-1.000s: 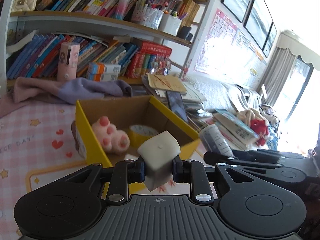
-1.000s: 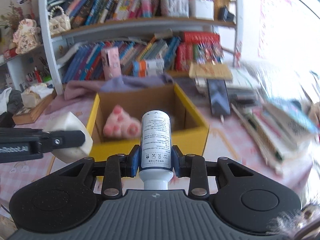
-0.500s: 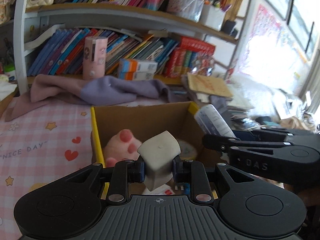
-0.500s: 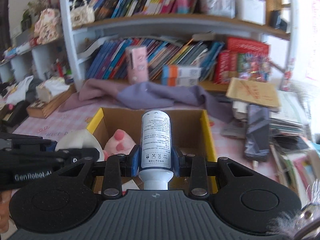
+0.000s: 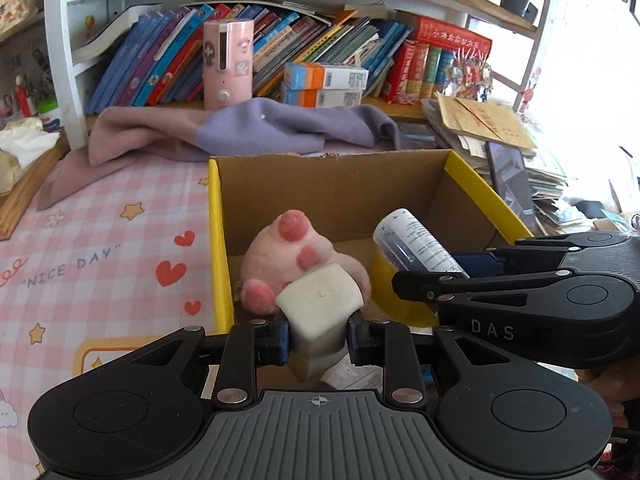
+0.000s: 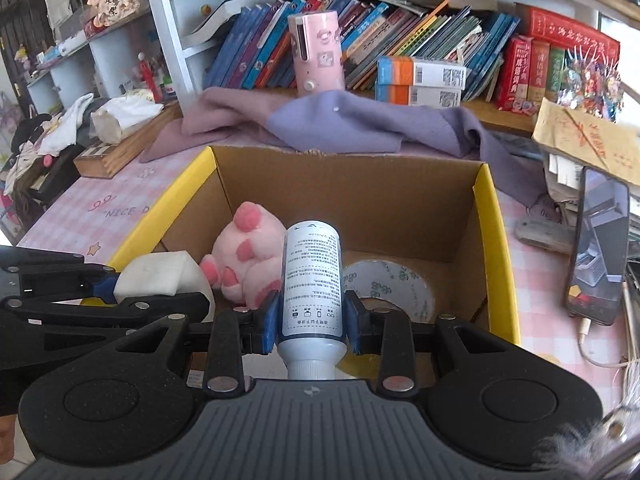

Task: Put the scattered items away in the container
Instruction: 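Open the right tool to drop the bottle in while the left tool drops the cube in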

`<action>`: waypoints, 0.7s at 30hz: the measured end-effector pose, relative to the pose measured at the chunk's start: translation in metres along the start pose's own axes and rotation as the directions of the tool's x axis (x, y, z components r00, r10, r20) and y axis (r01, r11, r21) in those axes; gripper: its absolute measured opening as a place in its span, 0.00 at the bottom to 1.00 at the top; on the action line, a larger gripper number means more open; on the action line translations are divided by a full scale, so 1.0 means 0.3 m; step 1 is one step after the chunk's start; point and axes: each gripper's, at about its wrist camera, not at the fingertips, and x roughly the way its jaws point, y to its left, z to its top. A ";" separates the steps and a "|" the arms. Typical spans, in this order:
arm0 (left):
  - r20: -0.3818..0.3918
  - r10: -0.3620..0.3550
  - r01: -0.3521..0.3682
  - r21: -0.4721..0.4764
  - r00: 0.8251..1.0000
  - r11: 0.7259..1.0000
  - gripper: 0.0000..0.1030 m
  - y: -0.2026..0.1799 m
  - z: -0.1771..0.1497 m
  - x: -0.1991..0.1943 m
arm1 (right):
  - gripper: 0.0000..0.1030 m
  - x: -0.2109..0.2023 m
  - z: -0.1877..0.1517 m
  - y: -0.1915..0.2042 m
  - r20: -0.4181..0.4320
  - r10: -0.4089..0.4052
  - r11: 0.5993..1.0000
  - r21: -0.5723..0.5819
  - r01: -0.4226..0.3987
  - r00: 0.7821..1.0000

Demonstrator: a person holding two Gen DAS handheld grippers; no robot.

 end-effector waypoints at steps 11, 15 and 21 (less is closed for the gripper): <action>0.130 0.059 -0.059 -0.006 0.990 0.998 0.76 -0.018 -0.023 -0.119 | 0.50 -0.044 0.002 -0.032 0.066 0.015 0.997 0.080 -0.020 0.998; 0.202 0.107 -0.105 -0.018 0.973 0.994 0.86 -0.026 -0.040 -0.203 | 0.58 -0.086 -0.010 -0.007 0.098 0.004 0.997 0.070 -0.011 0.995; 0.239 0.147 -0.138 -0.052 0.960 0.989 0.91 -0.016 -0.089 -0.286 | 0.62 -0.166 -0.033 0.064 0.159 -0.016 0.999 0.040 0.009 0.987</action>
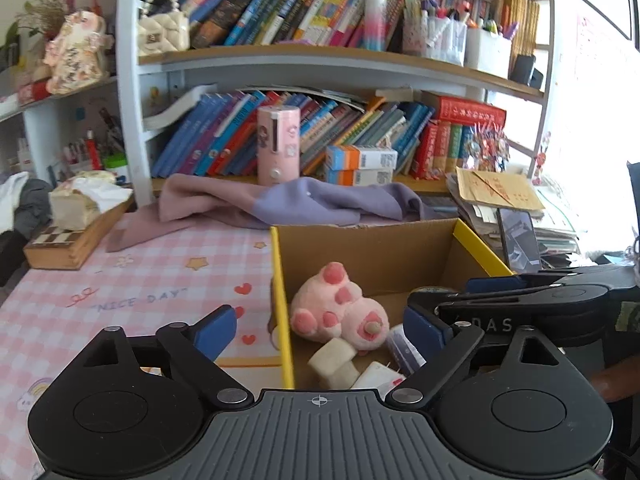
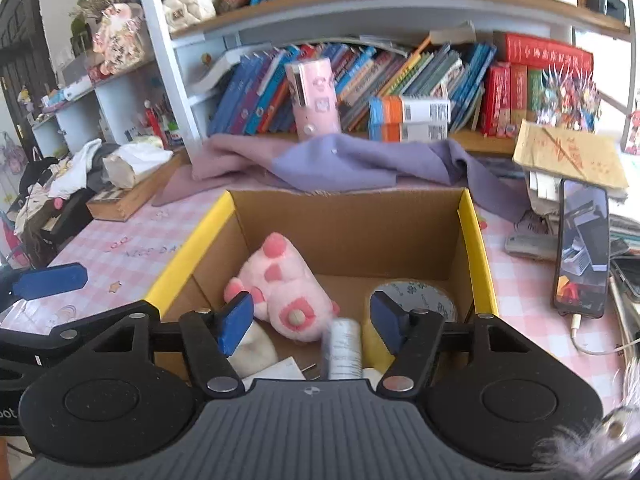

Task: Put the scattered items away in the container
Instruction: 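Open the right tool to drop the bottle in while the left tool drops the cube in, then withdraw both open tools up and away from the yellow box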

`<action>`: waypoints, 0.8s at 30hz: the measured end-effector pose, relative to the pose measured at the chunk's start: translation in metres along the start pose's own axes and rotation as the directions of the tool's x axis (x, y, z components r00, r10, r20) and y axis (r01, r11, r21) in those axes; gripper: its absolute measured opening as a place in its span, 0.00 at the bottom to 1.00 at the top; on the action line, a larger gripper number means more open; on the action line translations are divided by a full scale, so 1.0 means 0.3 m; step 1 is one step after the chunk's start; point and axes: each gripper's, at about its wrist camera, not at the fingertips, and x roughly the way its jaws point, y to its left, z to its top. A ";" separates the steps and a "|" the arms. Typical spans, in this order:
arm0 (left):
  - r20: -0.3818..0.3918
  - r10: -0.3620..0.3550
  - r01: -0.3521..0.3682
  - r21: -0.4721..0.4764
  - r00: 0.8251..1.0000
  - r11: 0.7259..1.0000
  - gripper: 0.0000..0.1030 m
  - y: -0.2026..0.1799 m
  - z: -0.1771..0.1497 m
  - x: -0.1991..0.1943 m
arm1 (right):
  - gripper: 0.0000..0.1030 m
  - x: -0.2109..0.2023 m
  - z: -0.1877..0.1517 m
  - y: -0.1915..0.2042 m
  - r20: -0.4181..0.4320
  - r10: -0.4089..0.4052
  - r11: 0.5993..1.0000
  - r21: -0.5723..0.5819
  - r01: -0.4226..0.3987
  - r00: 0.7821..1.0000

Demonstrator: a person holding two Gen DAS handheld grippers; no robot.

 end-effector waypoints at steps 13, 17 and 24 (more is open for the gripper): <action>0.039 0.087 -0.085 -0.065 0.995 0.994 0.94 0.137 -0.101 -0.181 | 0.77 -0.190 -0.097 0.171 0.123 -0.130 0.991 -0.025 0.134 0.984; 0.048 0.082 -0.079 -0.054 0.995 0.995 0.96 0.184 -0.140 -0.250 | 0.84 -0.246 -0.145 0.245 0.138 -0.176 0.984 -0.014 0.180 0.975; 0.049 0.092 -0.088 -0.079 0.995 0.993 0.99 0.299 -0.232 -0.390 | 0.87 -0.347 -0.257 0.401 0.136 -0.214 0.976 -0.015 0.218 0.967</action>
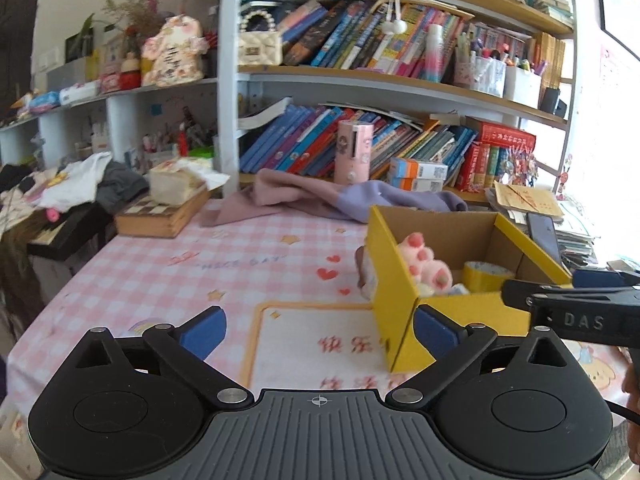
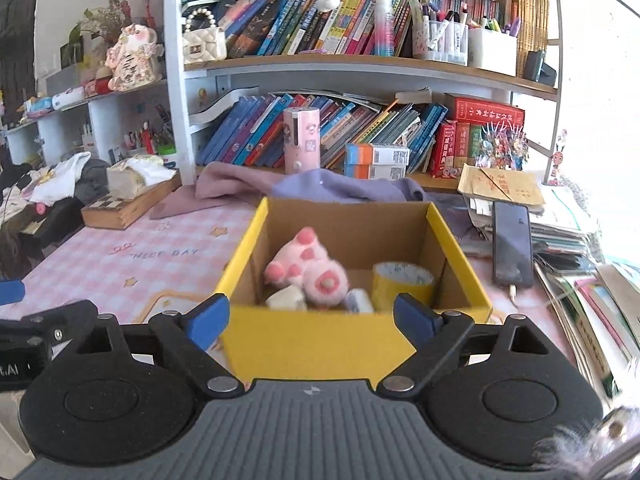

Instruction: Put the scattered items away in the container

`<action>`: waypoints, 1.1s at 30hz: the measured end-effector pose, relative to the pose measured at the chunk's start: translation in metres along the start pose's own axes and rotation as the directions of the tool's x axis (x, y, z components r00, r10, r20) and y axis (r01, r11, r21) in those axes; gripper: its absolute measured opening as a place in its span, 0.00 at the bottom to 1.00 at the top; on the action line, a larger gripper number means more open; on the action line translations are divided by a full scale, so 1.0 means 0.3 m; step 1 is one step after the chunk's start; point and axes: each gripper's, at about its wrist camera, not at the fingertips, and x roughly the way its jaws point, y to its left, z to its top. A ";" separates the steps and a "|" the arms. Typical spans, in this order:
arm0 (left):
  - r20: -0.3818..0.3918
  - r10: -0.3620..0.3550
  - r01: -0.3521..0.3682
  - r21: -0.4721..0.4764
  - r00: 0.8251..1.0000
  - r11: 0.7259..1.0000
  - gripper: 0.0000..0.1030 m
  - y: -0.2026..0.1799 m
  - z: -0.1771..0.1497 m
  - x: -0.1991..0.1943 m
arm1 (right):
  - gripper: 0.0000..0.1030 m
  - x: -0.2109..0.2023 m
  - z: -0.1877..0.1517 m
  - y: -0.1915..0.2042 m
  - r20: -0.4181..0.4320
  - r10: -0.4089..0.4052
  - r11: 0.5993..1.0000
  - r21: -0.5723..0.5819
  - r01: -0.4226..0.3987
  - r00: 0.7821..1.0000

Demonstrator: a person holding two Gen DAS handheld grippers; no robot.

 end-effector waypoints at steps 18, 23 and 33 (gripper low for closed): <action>-0.061 -0.010 0.010 -0.001 0.998 1.000 1.00 0.207 -0.172 -0.193 | 0.92 -0.264 -0.230 0.206 -0.050 -0.041 0.998 0.048 0.043 0.998; -0.085 0.004 -0.003 0.012 0.996 1.000 1.00 0.229 -0.184 -0.205 | 0.94 -0.276 -0.244 0.235 -0.078 -0.038 0.997 0.057 0.042 0.996; -0.150 -0.020 0.023 0.020 0.988 1.000 1.00 0.231 -0.210 -0.205 | 0.98 -0.281 -0.265 0.260 -0.142 -0.039 0.998 0.045 0.046 0.989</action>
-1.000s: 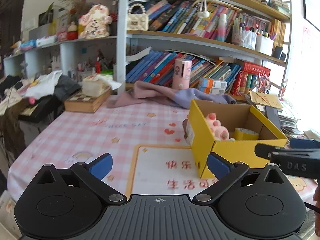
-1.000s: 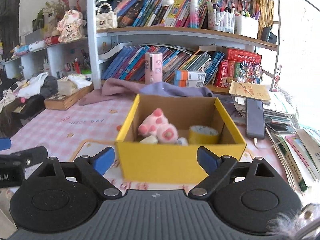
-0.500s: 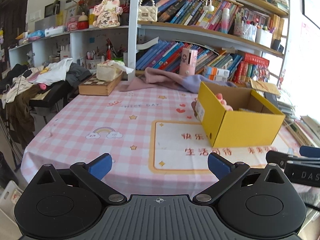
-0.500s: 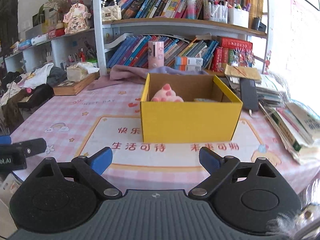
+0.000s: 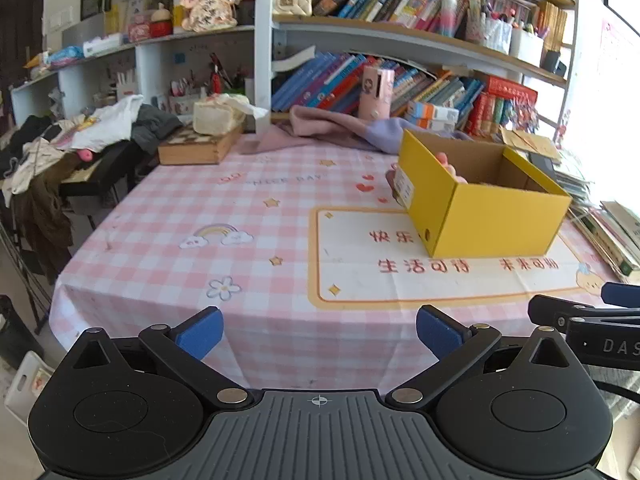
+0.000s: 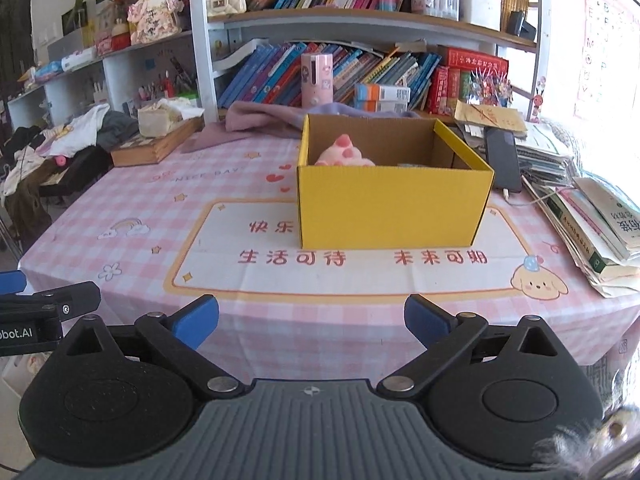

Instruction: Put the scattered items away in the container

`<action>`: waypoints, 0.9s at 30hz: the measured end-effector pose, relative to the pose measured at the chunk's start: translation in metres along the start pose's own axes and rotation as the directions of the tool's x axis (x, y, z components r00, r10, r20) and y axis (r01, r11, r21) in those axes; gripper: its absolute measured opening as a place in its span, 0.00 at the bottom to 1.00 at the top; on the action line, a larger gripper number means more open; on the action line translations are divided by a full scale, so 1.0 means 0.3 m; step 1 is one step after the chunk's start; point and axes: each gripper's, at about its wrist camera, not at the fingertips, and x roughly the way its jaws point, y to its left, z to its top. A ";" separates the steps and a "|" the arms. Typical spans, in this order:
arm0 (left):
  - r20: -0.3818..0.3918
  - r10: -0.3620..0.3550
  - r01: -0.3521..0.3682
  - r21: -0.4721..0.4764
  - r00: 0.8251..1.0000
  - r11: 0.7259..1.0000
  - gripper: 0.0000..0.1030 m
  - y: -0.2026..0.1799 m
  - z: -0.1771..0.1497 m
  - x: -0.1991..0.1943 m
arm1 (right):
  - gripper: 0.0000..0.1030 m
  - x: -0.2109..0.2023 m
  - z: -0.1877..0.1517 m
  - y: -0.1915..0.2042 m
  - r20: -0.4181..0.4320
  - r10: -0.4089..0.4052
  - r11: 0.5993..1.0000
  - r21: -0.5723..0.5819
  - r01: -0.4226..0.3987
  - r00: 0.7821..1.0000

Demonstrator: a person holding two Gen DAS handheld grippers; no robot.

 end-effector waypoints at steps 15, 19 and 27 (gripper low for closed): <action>-0.042 -0.013 0.014 0.031 0.999 0.999 1.00 -0.033 -0.011 0.013 | 0.99 -0.001 -0.012 -0.005 -0.026 -0.012 1.000 -0.010 0.011 1.000; -0.045 -0.011 0.012 0.029 0.999 0.999 1.00 -0.030 -0.009 0.016 | 1.00 -0.005 -0.012 -0.003 -0.021 -0.008 1.000 -0.020 0.007 1.000; -0.032 -0.019 0.019 0.030 0.999 0.999 1.00 -0.029 -0.006 0.011 | 1.00 0.002 0.002 0.007 -0.026 -0.003 0.999 -0.032 0.002 1.000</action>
